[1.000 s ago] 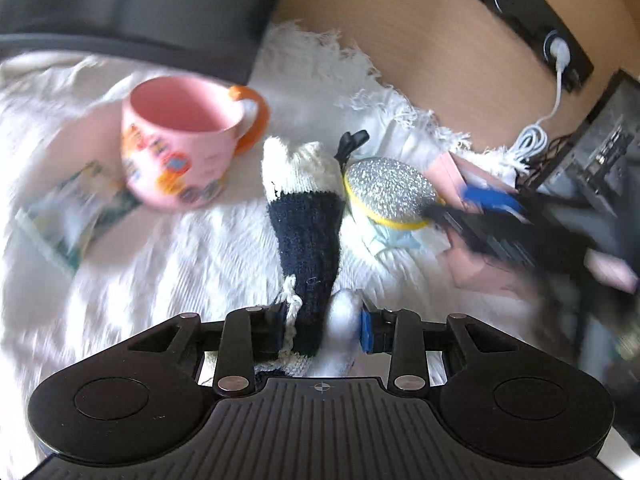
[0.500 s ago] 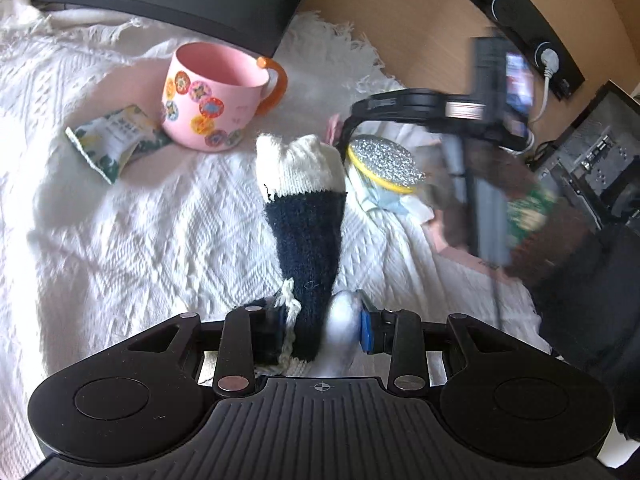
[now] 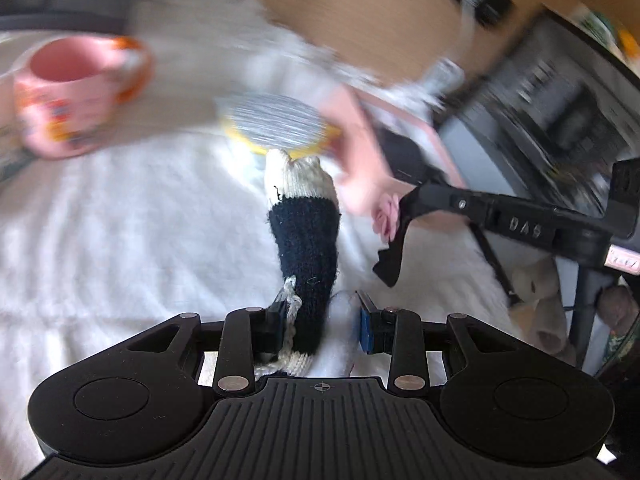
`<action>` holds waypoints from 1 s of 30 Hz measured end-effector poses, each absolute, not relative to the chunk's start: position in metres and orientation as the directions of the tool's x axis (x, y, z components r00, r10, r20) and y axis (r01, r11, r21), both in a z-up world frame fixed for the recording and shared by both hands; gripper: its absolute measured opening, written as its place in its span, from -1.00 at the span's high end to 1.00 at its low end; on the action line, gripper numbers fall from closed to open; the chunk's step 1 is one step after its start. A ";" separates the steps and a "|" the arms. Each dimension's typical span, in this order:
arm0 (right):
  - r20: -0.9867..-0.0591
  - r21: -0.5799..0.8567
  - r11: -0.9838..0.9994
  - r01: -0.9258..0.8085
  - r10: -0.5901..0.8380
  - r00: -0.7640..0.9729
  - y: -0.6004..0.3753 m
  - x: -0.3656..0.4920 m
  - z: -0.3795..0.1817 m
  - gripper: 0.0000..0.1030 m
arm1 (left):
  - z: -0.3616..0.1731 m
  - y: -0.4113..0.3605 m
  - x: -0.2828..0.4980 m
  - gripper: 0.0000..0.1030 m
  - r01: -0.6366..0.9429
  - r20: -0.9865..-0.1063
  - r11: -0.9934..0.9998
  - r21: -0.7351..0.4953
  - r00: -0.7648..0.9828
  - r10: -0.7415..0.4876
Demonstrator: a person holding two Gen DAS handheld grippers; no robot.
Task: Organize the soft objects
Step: 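Carry the knit sock over the pink box and open the left tool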
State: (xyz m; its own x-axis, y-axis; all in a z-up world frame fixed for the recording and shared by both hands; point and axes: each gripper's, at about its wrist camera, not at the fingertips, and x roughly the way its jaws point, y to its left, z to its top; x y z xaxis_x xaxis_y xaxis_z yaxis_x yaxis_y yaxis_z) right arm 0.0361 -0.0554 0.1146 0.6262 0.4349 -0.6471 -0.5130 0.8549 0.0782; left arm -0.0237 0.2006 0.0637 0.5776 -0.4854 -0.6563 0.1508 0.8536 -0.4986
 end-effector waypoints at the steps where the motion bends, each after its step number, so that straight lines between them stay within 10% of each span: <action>1: -0.652 0.067 0.869 -0.490 0.410 0.638 -0.066 0.031 0.113 0.83 | 0.065 0.191 -0.021 0.30 0.183 -0.656 0.847 -0.499 0.559 -0.507; 21: -0.593 0.050 0.995 -0.090 0.102 0.799 -0.201 -0.047 0.106 0.83 | 0.158 0.070 0.179 0.24 0.376 -0.416 0.693 -0.615 0.592 -0.690; 30: -0.585 -0.003 0.994 -0.108 0.085 0.807 -0.195 -0.046 0.109 0.83 | 0.076 0.056 0.218 0.14 0.221 -0.582 0.840 -0.496 0.633 -0.510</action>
State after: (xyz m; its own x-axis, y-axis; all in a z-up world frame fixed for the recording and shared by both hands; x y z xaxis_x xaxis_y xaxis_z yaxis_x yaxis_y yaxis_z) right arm -0.0459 -0.1949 0.1090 0.8069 0.0854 -0.5845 -0.1077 0.9942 -0.0034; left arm 0.2182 0.0561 0.0763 0.6333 -0.5102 -0.5820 0.2210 0.8398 -0.4958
